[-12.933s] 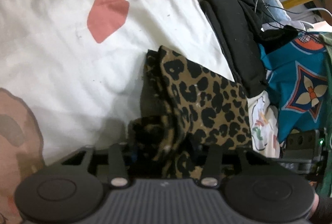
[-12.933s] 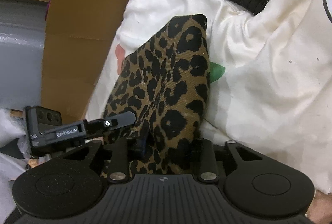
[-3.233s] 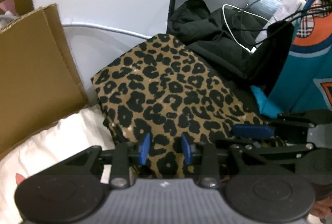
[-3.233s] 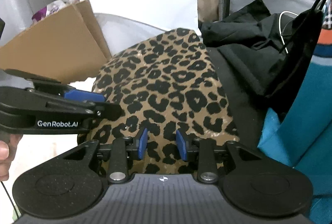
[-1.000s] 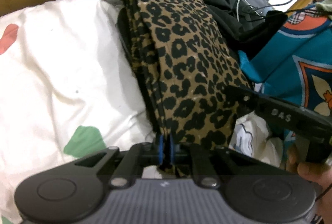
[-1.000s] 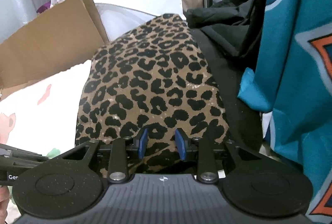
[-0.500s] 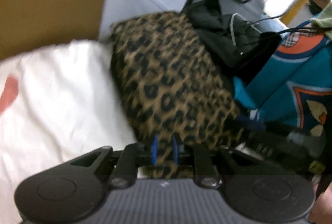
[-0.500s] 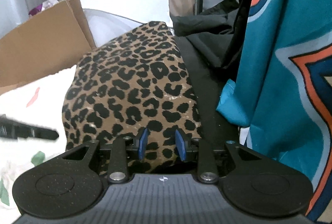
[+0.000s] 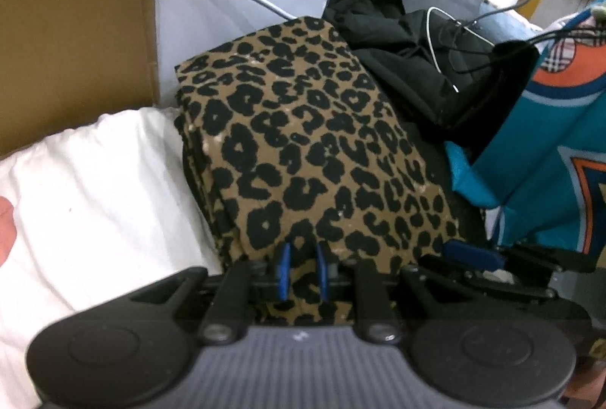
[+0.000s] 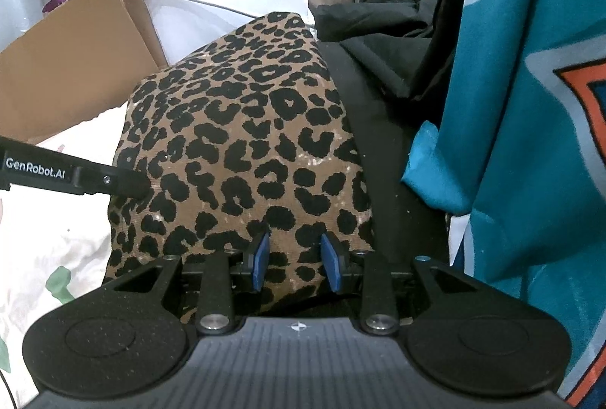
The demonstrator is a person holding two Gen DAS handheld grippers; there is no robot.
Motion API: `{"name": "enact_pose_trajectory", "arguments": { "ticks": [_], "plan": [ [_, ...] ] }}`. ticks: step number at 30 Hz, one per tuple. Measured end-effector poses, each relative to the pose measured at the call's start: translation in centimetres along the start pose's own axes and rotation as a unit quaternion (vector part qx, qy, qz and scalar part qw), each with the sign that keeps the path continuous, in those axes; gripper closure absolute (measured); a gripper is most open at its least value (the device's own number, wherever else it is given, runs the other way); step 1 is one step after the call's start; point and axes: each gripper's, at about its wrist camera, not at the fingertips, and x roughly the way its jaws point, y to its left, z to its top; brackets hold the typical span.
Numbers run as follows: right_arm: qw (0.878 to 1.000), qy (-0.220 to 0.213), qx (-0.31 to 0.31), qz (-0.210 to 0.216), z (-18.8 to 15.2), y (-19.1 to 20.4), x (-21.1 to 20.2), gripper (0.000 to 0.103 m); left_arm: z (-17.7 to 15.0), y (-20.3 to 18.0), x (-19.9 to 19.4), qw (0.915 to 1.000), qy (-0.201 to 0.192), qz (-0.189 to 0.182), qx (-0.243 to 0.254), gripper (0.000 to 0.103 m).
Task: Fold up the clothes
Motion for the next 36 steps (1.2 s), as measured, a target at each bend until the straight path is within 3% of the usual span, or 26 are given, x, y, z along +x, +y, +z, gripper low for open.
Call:
{"name": "enact_pose_trajectory", "arguments": {
  "ticks": [4,6,8,14,18,20,24,30,36],
  "plan": [
    [1.0,0.012,0.006,0.002,0.3,-0.1,0.2,0.066,0.5,-0.1,-0.3,0.9999,0.011,0.001,0.001,0.086],
    [1.0,0.026,0.007,0.001,0.9,-0.1,0.1,0.065,0.9,0.0,-0.6,0.9998,0.02,-0.001,-0.009,0.073],
    [0.999,0.035,0.011,0.001,1.4,-0.1,-0.2,0.065,1.2,-0.1,-1.1,0.9997,0.022,0.005,-0.009,0.044],
    [0.998,0.05,0.031,0.007,2.7,-0.3,-0.9,0.063,2.2,-0.2,-2.5,0.9997,0.024,0.008,0.006,0.03],
    [0.997,0.056,0.042,0.013,3.3,-0.1,-1.6,0.037,3.4,0.0,-3.3,0.9995,0.029,0.011,0.003,0.021],
    [0.997,0.061,0.047,0.02,3.8,0.1,-2.0,0.03,3.8,0.2,-3.9,0.9993,0.034,0.014,0.0,0.01],
    [0.995,0.081,0.061,0.024,5.0,0.8,-2.6,0.016,4.8,0.8,-5.2,0.9986,0.049,0.02,0.001,0.008],
    [0.989,0.112,0.093,0.028,7.4,2.4,-4.5,0.012,6.9,2.0,-9.7,0.9971,0.066,0.037,-0.008,0.004],
    [0.985,0.143,0.097,0.02,11.0,4.0,-8.2,0.006,9.6,3.7,-15.7,0.9935,0.077,0.068,-0.05,0.001]
  ]
}}
